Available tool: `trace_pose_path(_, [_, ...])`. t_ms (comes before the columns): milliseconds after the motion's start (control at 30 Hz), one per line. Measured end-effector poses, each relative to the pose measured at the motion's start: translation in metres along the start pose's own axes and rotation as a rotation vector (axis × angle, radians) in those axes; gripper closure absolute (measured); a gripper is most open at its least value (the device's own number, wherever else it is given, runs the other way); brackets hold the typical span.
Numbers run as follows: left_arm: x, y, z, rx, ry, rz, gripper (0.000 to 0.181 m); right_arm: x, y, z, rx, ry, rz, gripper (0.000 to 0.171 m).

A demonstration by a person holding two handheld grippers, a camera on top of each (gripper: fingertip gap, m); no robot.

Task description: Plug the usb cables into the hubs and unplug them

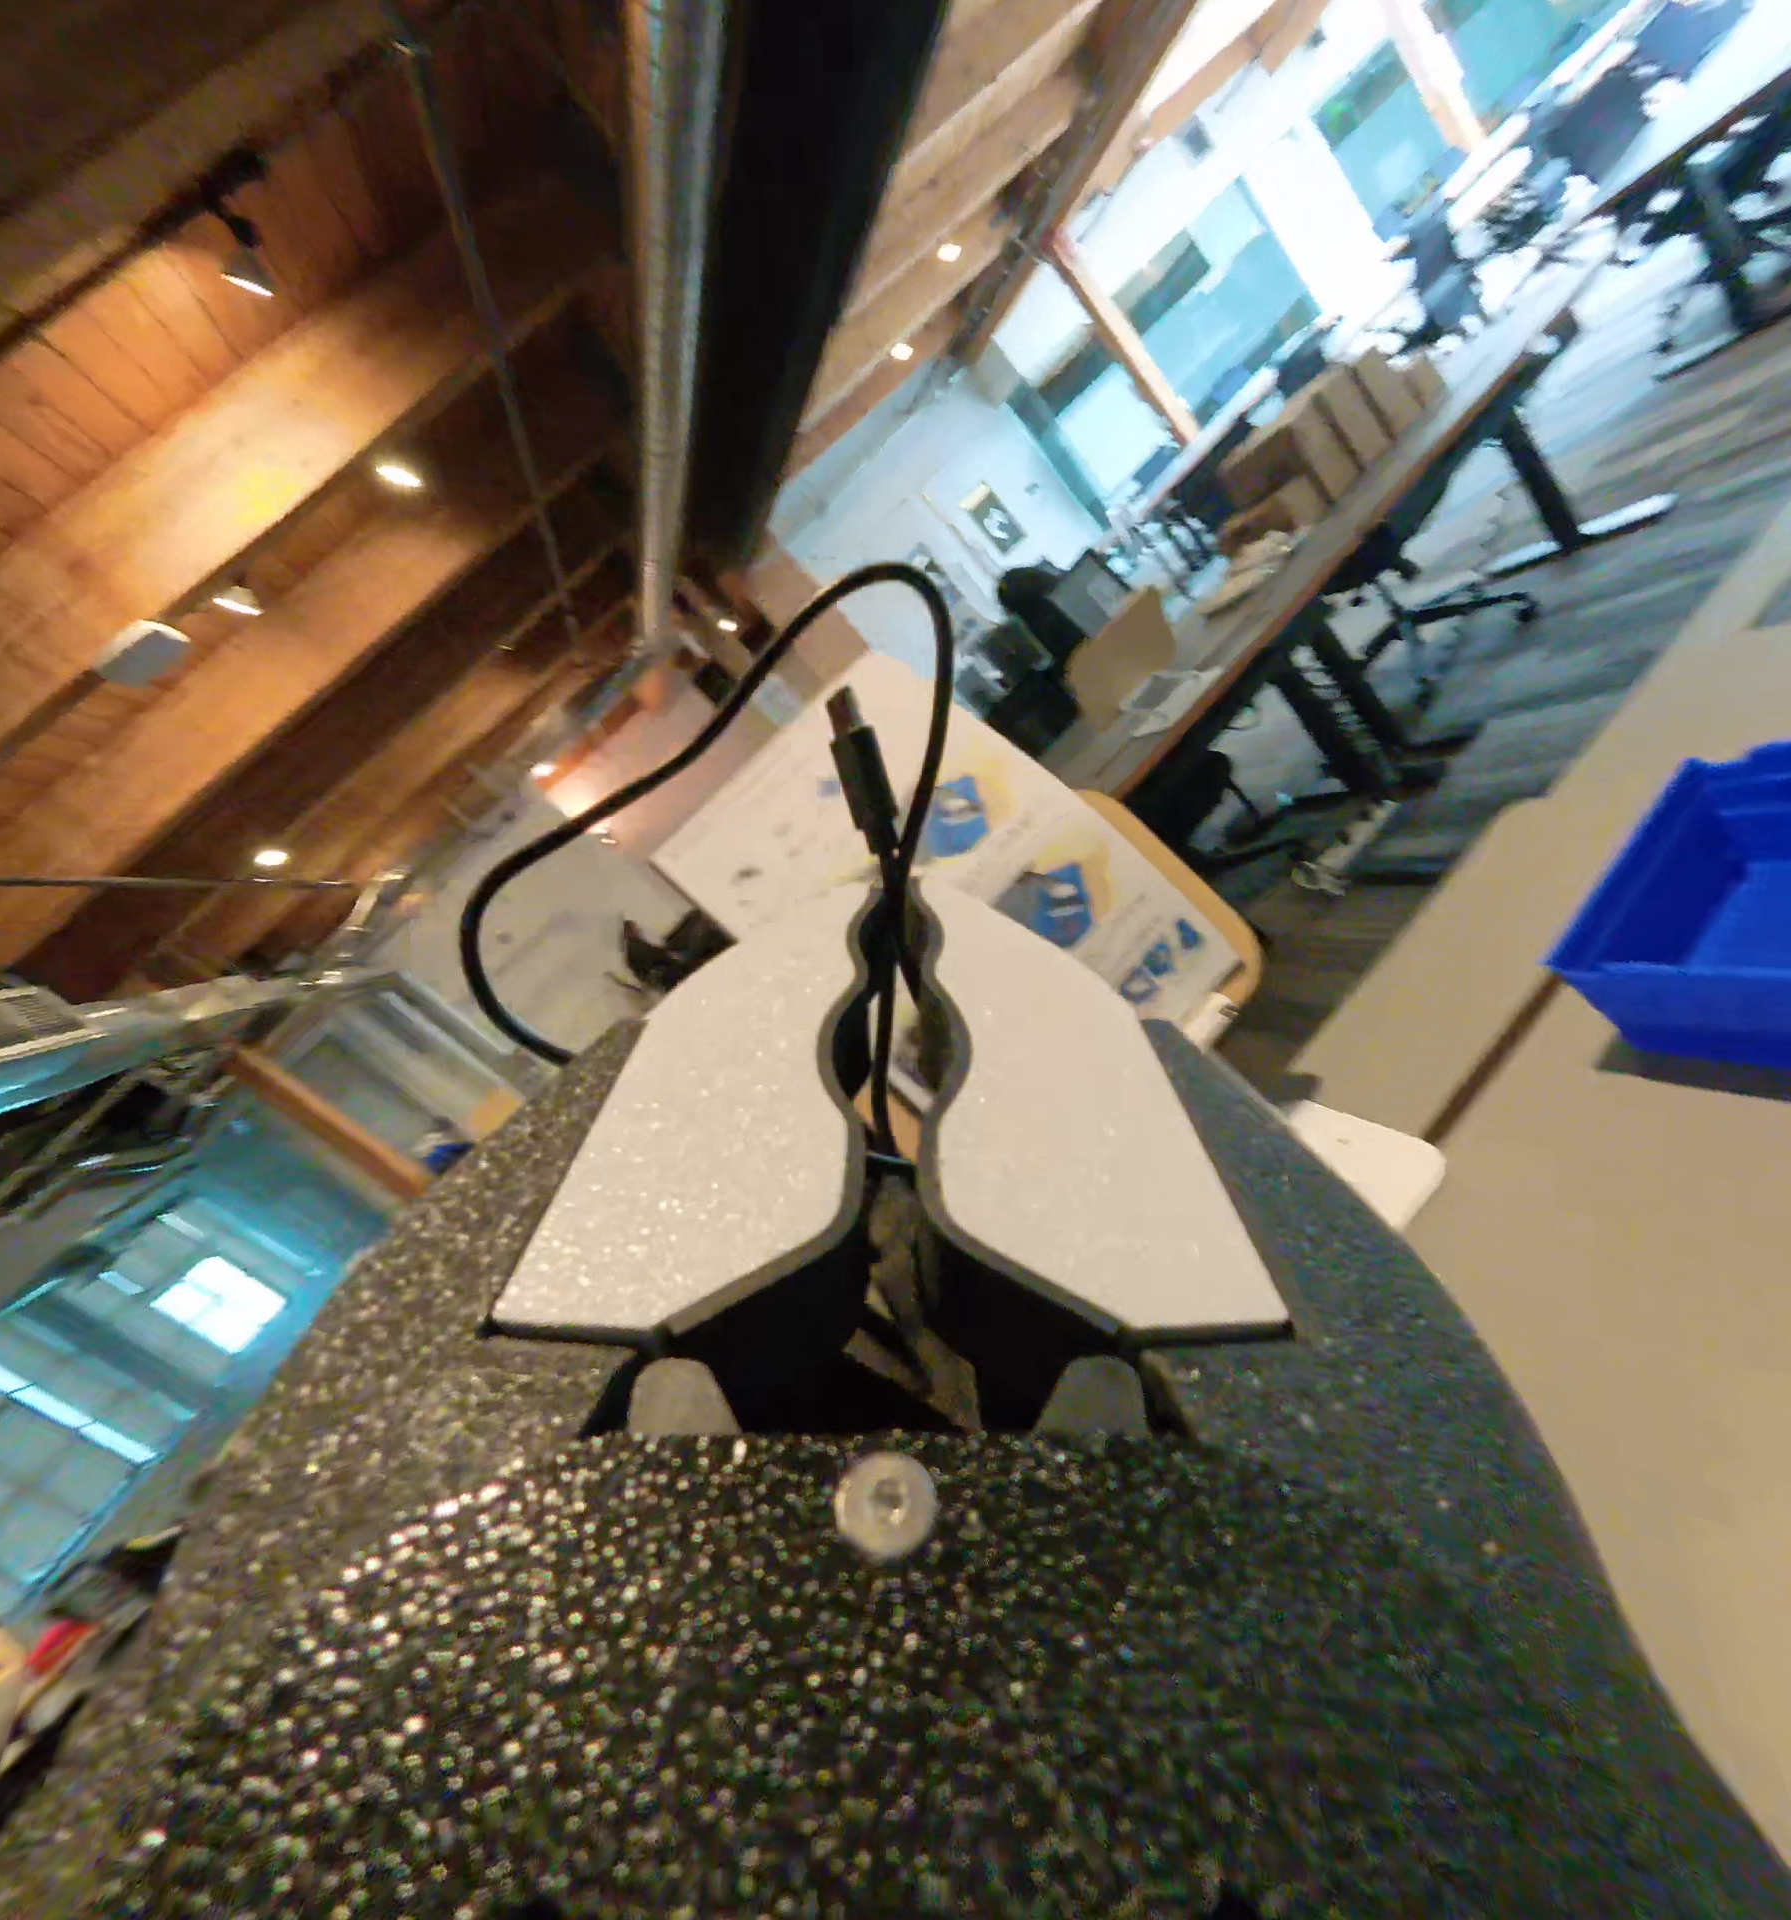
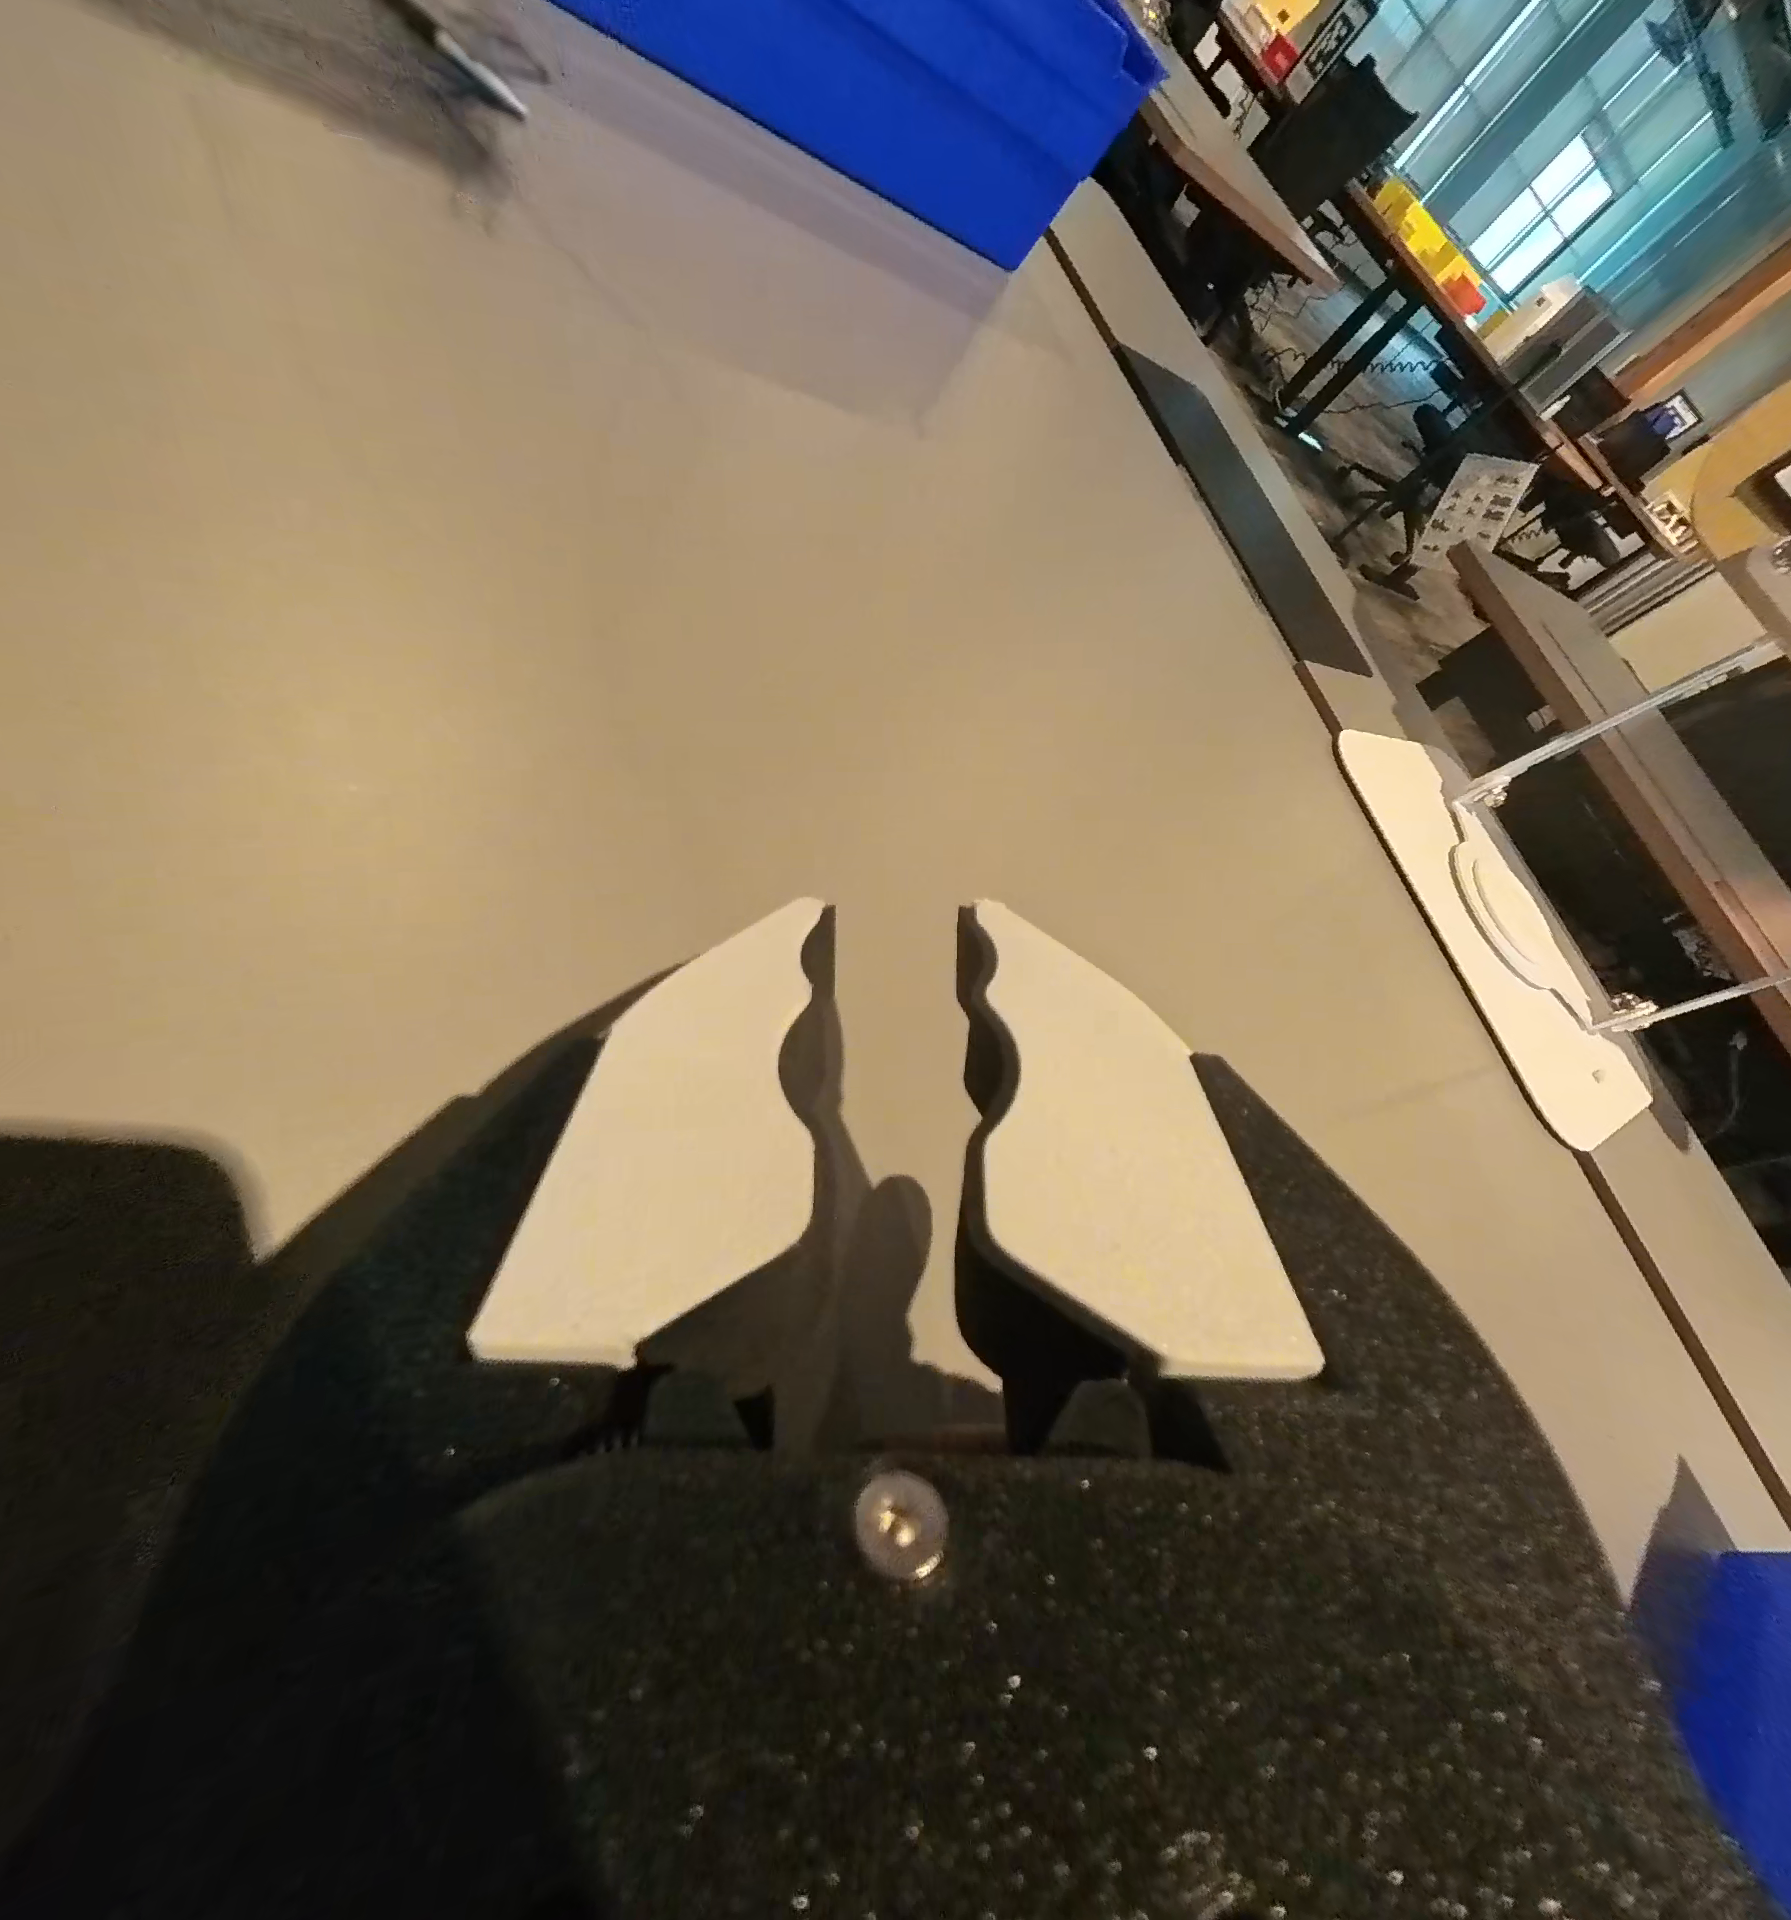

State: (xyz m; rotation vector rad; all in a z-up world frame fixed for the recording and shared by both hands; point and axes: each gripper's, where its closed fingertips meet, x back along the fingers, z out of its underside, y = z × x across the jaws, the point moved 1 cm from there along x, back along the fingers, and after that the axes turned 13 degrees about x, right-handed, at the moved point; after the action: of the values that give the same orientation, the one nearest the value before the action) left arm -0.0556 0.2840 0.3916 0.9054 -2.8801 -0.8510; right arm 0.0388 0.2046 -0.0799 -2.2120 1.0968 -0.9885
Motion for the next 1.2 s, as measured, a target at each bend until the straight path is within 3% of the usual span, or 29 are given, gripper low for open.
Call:
trace_pose_path(367, [-0.009,-0.149,0.208,0.190,0.268,0.300,0.178,0.000,0.000,0.011,0.058,0.068,0.011,0.150])
trace_pose_path(633, [0.004,-0.213,0.347,0.318,0.542,0.403,0.179,-0.001,0.001,0.020,0.100,0.127,0.017,0.151])
trace_pose_path(967, [0.024,-0.251,0.416,0.299,0.802,0.483,0.177,-0.001,0.003,0.025,0.129,0.156,0.012,0.152])
trace_pose_path(1200, [0.039,-0.258,0.426,0.263,0.849,0.497,0.148,0.001,0.000,0.029,0.110,0.170,0.009,0.153])
